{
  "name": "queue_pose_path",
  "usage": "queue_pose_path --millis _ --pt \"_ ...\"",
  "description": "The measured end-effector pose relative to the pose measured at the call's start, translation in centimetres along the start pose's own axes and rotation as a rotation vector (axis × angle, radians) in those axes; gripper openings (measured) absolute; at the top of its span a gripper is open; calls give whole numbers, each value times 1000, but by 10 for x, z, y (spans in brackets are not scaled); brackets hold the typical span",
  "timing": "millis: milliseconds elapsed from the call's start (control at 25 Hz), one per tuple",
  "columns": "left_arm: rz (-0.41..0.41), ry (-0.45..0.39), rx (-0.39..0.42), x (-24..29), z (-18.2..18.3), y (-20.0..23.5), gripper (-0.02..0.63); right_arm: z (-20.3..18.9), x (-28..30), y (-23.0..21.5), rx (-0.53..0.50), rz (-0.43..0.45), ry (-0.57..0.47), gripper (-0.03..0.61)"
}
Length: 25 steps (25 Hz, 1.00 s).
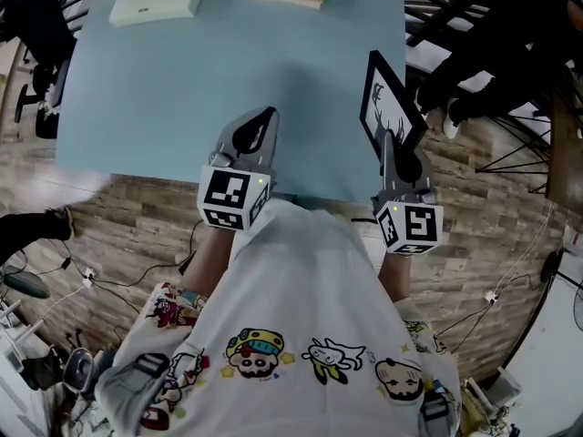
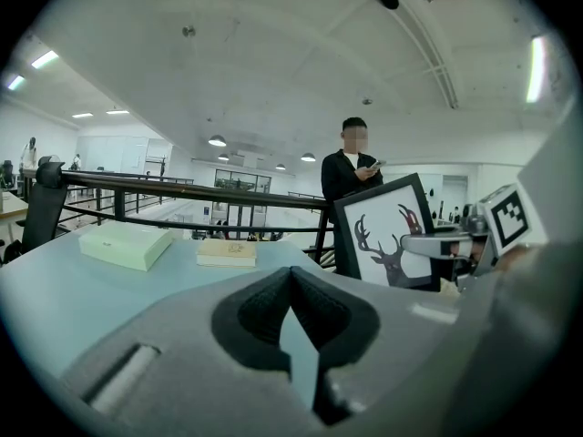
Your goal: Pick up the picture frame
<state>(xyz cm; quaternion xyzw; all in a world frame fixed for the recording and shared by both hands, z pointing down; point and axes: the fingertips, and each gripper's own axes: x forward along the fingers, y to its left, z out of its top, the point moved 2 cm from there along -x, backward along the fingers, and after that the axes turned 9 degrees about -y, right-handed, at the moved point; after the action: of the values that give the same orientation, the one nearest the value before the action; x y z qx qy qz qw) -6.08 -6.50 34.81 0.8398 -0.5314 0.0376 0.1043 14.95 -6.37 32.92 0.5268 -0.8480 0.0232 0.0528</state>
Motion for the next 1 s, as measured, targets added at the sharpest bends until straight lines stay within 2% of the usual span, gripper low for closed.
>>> queue_pose_path --millis 1000 --pt "-1 10 0 12 -2 -6 -2 -5 8 -11 34 15 5 21"
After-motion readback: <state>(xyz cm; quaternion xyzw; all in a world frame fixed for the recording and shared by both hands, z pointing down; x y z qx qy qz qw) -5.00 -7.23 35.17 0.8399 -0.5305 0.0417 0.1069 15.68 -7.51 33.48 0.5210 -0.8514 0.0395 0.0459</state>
